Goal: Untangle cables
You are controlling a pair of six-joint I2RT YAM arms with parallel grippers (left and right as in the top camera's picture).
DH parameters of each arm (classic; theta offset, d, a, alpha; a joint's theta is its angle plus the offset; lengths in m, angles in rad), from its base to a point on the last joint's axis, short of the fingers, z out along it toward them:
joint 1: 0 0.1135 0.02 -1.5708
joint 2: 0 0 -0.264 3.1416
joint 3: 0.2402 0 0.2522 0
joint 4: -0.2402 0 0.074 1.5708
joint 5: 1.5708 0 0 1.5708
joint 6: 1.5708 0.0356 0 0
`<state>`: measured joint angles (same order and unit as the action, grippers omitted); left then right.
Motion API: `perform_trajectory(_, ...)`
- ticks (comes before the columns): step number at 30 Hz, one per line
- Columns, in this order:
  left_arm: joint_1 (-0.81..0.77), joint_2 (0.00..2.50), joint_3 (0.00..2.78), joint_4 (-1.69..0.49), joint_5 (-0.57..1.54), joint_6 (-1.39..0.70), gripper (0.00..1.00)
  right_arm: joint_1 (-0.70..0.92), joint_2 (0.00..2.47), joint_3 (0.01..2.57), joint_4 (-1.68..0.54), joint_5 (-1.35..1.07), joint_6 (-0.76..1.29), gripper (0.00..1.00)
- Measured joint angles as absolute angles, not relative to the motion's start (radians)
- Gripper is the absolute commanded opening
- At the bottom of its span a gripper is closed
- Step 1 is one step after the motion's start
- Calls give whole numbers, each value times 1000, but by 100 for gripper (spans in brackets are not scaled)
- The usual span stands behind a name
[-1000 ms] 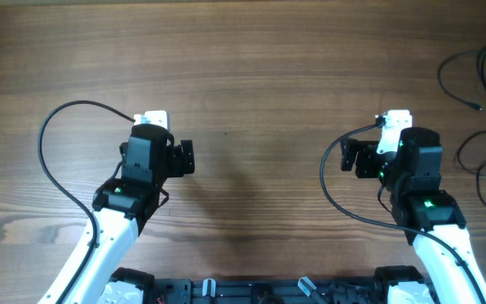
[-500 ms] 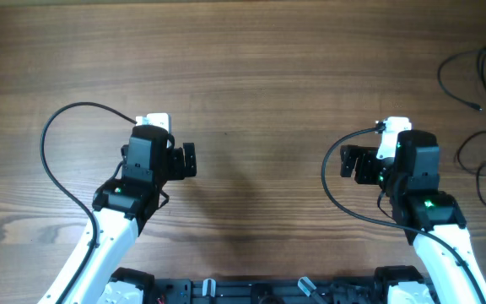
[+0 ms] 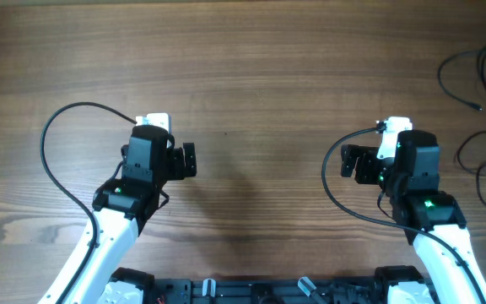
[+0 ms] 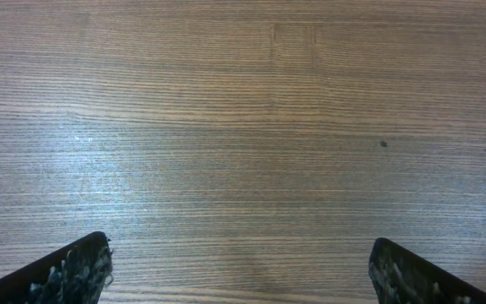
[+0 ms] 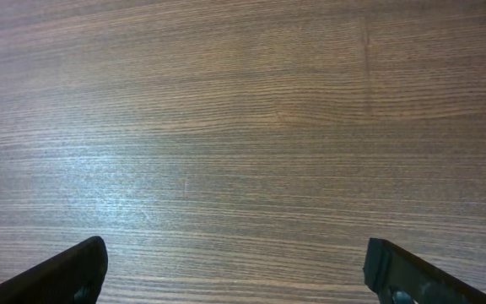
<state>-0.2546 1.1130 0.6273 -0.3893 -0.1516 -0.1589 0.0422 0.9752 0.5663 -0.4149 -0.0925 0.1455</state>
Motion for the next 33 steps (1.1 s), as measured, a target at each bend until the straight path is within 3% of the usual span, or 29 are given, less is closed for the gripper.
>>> perform_trajectory(21, -255, 1100, 627, -401, -152, -159, 100, 42, 975, 566, -415, -93, 146, 100)
perform_trajectory(33, -122, 546, 315, -250, -50, -213, 100, 42, 971, 566, -414, -92, 146, 100)
